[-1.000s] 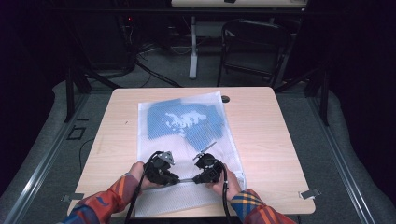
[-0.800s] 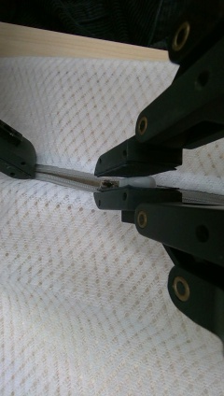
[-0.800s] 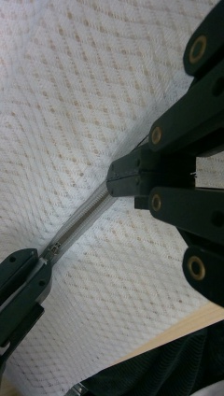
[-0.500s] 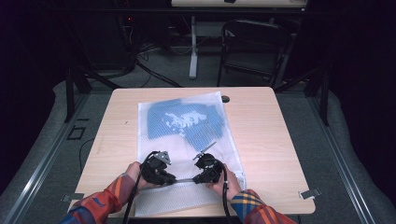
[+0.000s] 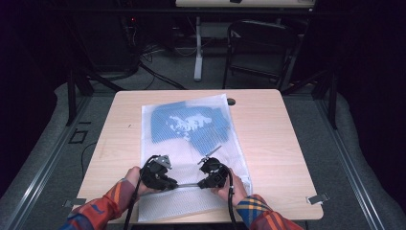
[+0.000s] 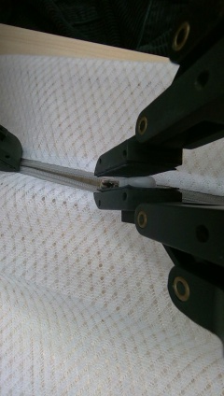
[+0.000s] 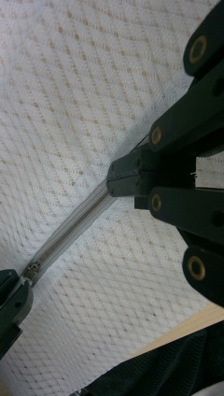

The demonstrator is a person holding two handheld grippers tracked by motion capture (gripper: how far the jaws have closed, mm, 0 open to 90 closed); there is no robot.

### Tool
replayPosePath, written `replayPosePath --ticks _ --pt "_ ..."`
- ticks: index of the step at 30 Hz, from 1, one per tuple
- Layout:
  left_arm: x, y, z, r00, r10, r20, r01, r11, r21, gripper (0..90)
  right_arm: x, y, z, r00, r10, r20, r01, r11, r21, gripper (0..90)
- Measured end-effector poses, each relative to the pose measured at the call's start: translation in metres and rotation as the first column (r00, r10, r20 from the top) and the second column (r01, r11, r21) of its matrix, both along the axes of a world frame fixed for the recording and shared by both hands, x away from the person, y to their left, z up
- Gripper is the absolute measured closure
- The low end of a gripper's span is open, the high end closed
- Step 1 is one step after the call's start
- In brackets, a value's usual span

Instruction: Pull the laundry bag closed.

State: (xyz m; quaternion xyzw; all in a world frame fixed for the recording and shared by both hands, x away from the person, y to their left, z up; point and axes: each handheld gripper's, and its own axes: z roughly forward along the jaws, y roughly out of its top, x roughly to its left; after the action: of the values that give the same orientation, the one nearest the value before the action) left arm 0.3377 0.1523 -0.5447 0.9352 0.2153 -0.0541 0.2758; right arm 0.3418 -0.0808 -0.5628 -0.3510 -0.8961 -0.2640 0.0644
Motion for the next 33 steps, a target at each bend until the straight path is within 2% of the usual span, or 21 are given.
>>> replayPosePath --ticks 3,4,11,12,17,18,20,22,33 --pt "0.0 0.001 0.0 1.0 0.001 0.001 -0.001 1.0 0.002 83.0 0.0 0.0 0.0 1.0 0.001 0.0 -0.001 1.0 0.0 90.0" --pt "0.0 0.001 0.0 1.0 0.001 0.0 -0.001 1.0 -0.001 83.0 0.001 -0.001 0.001 0.9998 0.018 -0.004 -0.018 1.0 -0.013 90.0" --pt "-0.001 0.007 0.001 1.0 0.009 0.003 -0.009 1.0 -0.004 83.0 0.001 -0.001 0.001 0.9998 0.018 -0.004 -0.018 1.0 -0.012 90.0" --pt "-0.001 0.008 0.002 0.9999 0.011 0.003 -0.011 0.9999 -0.006 83.0 0.0 0.0 0.0 1.0 0.0 0.0 0.0 1.0 0.001 90.0" --pt "-0.002 0.011 0.002 0.9999 0.017 0.003 -0.017 0.9998 -0.005 83.0 0.001 -0.001 0.001 0.9999 0.017 -0.004 -0.017 1.0 -0.013 90.0" --pt "-0.003 0.012 0.002 0.9998 0.017 0.004 -0.017 0.9998 -0.005 83.0 0.0 0.0 0.0 1.0 -0.001 0.001 0.001 1.0 0.0 90.0" --pt "-0.003 0.013 0.002 0.9998 0.019 0.0 -0.019 0.9998 -0.008 83.0 0.0 0.0 0.0 1.0 -0.001 0.0 0.001 1.0 0.0 90.0" --pt "-0.003 0.014 0.003 0.9998 0.02 0.001 -0.02 0.9998 -0.008 83.0 0.001 -0.001 0.001 0.9999 0.016 -0.003 -0.016 1.0 -0.012 90.0" --pt "-0.004 0.025 0.003 0.9991 0.042 -0.006 -0.042 0.999 -0.014 83.0 0.001 -0.001 0.001 0.9998 0.018 -0.003 -0.018 1.0 -0.01 90.0"
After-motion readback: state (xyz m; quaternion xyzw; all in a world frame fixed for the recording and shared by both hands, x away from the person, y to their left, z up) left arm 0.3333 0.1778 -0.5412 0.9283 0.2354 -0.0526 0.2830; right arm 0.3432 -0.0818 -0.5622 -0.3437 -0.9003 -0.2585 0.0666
